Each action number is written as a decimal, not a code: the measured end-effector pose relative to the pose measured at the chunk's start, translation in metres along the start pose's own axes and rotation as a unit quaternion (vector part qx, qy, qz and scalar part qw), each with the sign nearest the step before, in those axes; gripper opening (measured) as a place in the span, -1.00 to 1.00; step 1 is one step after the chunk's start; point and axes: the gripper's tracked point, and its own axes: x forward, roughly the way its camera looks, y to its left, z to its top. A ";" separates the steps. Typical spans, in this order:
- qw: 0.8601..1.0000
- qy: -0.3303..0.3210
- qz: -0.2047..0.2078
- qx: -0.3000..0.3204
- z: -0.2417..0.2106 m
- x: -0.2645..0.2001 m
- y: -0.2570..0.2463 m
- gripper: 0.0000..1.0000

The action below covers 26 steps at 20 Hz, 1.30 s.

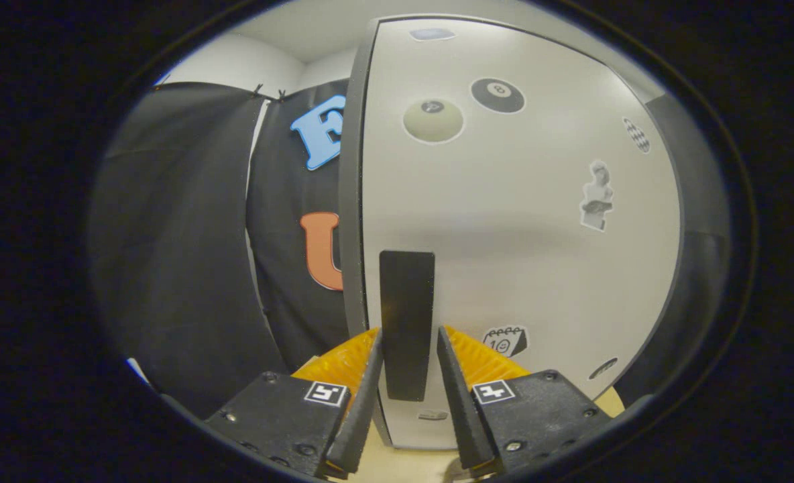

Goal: Open the shoe cabinet door, grab the shoes and put them into the shoe cabinet, then close the shoe cabinet door.

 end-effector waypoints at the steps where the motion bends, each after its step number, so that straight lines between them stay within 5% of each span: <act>1: 1.000 -0.011 -0.001 0.014 0.005 -0.001 0.003 0.03; 7: 0.999 -0.025 -0.019 0.029 0.003 -0.002 -0.001 -0.38; 26: 0.993 0.010 0.120 0.016 -0.011 -0.105 -0.018 -0.43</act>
